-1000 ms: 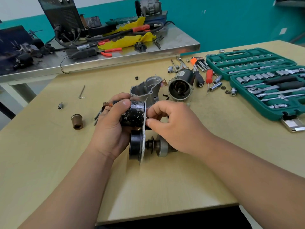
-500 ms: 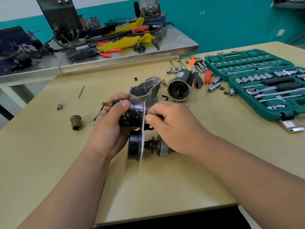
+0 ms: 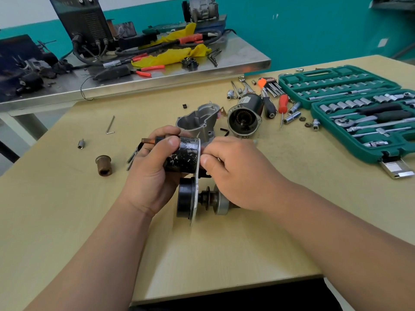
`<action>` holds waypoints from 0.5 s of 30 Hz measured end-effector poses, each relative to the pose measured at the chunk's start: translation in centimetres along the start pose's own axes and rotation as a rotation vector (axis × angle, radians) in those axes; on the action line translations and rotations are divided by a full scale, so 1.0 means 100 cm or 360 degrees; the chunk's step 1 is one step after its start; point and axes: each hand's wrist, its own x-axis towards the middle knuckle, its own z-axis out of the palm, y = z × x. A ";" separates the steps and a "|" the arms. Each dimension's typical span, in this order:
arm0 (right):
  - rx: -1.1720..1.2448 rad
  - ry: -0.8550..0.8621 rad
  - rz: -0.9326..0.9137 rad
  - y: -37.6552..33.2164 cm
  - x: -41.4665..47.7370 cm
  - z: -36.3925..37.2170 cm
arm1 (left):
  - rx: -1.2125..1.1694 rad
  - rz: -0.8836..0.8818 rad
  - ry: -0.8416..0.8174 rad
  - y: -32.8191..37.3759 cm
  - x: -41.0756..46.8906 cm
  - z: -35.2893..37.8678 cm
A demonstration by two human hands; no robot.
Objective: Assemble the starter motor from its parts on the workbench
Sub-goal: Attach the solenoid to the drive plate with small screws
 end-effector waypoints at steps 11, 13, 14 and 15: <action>0.0118 0.0027 0.0005 0.003 -0.003 -0.003 | -0.0020 -0.0001 0.0066 -0.002 0.000 0.002; 0.0084 0.0013 -0.0013 0.003 -0.003 -0.002 | -0.0012 0.0009 0.0064 -0.003 0.000 0.003; 0.0084 -0.0001 -0.0016 0.004 -0.003 -0.001 | -0.0012 0.0015 0.0066 -0.002 0.000 0.003; 0.0097 -0.0007 -0.0018 0.004 -0.003 -0.001 | -0.0013 0.0018 0.0060 -0.002 0.000 0.003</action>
